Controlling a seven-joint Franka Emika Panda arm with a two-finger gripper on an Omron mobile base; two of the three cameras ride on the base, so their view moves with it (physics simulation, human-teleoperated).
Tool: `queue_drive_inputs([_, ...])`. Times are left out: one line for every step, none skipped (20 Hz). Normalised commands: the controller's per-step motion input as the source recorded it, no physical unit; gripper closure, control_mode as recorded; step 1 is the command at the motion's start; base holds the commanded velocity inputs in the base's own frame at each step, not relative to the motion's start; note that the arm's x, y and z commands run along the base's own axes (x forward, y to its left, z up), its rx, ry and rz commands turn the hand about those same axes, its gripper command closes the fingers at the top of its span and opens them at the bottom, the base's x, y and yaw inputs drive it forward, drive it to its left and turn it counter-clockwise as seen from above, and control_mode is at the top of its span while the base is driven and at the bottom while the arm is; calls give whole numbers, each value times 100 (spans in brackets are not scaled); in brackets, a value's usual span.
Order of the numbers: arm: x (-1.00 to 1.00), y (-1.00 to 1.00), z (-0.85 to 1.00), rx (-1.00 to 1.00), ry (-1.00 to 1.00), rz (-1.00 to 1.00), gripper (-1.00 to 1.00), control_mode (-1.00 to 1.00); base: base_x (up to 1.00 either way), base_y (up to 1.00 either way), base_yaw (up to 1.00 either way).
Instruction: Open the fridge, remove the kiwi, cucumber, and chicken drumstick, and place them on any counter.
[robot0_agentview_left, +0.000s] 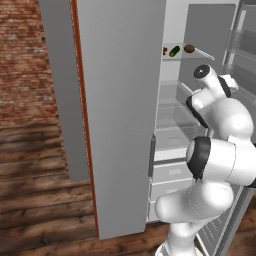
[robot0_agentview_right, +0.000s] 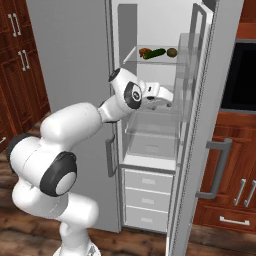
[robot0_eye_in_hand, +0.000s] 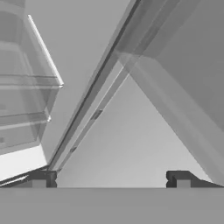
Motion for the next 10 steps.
queue_drive_inputs([-35,63,38,21,-14,2,-100,-100,0,0,0])
queue_drive_inputs([-34,81,51,21,-10,0,-100,-100,0,0,0])
queue_drive_inputs([-31,73,69,26,-3,0,-100,-100,0,0,0])
queue_drive_inputs([-39,71,69,27,-5,0,-100,-100,0,0,0])
queue_drive_inputs([-43,75,66,25,-8,0,-100,-100,0,0,0])
queue_drive_inputs([-59,97,48,17,-12,3,-100,-100,0,0,0])
queue_drive_inputs([-57,100,32,13,-5,6,-100,-100,0,0,0])
queue_drive_inputs([-70,100,24,8,-8,10,-100,-100,0,0,0])
queue_drive_inputs([-71,100,20,6,-7,12,-100,-100,0,0,0])
queue_drive_inputs([-67,100,32,9,-5,13,-100,-100,0,0,0])
